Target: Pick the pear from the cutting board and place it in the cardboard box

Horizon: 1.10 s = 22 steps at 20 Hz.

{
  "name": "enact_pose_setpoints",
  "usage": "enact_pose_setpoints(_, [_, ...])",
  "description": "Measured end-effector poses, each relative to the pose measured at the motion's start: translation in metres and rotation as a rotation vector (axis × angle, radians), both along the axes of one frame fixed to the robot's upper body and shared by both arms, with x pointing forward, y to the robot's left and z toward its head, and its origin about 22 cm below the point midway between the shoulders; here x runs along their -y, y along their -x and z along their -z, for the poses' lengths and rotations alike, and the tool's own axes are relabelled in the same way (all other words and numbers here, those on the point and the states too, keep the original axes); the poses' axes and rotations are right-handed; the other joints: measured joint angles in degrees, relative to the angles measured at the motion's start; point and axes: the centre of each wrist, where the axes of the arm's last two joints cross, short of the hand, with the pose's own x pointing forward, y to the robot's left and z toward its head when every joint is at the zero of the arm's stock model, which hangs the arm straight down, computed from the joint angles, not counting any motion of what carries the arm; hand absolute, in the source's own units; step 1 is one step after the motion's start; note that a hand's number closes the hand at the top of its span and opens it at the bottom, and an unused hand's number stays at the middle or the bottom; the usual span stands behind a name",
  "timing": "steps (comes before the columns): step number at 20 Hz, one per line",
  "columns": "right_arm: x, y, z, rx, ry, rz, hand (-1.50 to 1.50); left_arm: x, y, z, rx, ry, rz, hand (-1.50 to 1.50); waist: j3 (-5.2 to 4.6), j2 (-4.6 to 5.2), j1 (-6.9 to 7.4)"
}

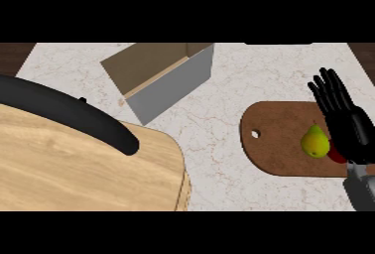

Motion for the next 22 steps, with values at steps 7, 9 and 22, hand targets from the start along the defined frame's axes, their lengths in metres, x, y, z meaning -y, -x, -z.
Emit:
enact_pose_setpoints(7, [0.058,0.013,0.014,-0.153,-0.051,0.139,-1.5,-0.049,-0.001,0.007,-0.027,-0.234,-0.148,0.0,-0.65,0.42,0.58])
enact_pose_setpoints(9, [0.077,0.024,0.014,-0.202,0.198,0.143,-1.5,-0.057,-0.001,0.006,-0.03,-0.271,-0.168,0.0,-0.72,0.6,0.75])
enact_pose_setpoints(22, [0.163,0.08,0.073,-0.142,0.148,0.222,-1.5,-0.072,-0.001,0.007,-0.036,-0.334,-0.188,0.0,-0.7,-0.09,0.77])
